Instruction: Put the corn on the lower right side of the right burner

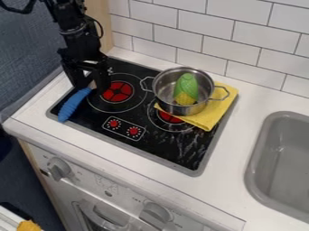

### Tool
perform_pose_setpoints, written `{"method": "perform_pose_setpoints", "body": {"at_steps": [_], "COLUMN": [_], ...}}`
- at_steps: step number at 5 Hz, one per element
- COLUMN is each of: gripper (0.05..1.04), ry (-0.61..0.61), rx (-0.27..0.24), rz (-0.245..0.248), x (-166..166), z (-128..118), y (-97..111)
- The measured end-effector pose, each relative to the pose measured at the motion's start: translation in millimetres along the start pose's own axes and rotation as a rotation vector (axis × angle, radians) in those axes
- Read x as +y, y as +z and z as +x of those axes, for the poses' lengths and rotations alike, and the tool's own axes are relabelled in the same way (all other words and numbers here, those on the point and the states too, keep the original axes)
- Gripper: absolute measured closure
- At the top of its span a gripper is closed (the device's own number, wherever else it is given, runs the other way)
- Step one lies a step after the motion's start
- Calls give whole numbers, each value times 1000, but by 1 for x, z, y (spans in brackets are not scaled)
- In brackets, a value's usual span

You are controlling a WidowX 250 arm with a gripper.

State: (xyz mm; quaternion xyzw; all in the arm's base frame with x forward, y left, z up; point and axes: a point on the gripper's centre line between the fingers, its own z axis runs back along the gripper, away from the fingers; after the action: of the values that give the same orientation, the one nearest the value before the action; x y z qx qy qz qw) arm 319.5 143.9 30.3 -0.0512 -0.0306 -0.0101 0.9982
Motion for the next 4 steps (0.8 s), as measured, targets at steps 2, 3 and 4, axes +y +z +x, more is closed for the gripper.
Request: {"method": "perform_pose_setpoints", "body": {"at_steps": [2,3,4], "gripper": [84,85,85], "ry": [-22,-115,-213], "rx": [27,-43,-52], "rz": [-7,42,70], "x": [-17,-53,-87], "z": [1,19,29], "y": [1,32,38]}}
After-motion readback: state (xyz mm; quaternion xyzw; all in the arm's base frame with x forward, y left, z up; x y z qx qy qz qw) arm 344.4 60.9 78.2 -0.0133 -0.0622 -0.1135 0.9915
